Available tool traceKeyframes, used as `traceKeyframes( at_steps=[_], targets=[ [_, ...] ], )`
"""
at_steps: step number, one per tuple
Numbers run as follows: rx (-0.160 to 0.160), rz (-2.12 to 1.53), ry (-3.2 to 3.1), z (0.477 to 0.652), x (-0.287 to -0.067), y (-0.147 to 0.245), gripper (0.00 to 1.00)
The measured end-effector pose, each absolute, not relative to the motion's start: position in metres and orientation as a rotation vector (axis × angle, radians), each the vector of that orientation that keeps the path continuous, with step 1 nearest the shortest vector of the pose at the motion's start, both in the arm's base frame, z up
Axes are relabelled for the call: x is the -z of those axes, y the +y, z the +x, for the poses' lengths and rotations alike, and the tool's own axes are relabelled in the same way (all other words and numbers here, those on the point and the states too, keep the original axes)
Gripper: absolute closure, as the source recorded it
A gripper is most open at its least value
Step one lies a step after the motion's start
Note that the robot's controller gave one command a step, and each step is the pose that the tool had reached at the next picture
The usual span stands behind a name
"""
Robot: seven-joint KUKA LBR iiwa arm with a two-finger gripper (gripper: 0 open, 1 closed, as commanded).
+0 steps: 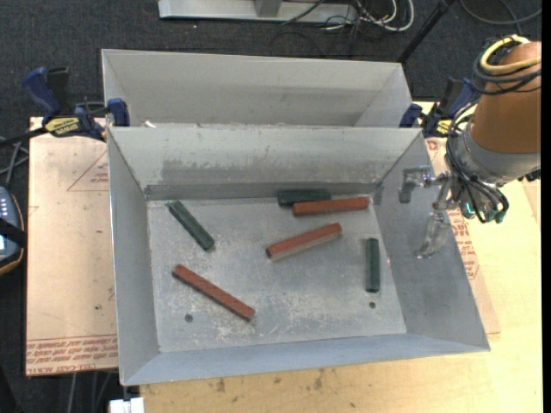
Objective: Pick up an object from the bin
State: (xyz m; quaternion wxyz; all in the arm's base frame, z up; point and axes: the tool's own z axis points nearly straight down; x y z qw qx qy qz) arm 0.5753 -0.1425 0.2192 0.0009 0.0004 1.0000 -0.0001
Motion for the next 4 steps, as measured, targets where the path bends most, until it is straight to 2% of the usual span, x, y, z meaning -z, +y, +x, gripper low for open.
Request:
traceKeyframes(
  at_steps=[1,2,3,4],
  targets=[
    [0.003,-0.066,3.132,0.579,-0.169,-0.143,0.0],
    [0.0,-0.411,3.113,0.565,-0.122,-0.136,0.0],
    [0.0,-0.669,3.065,0.591,-0.071,-0.145,1.0],
    [0.0,-0.671,3.065,0.591,-0.071,-0.145,1.0]
  ],
)
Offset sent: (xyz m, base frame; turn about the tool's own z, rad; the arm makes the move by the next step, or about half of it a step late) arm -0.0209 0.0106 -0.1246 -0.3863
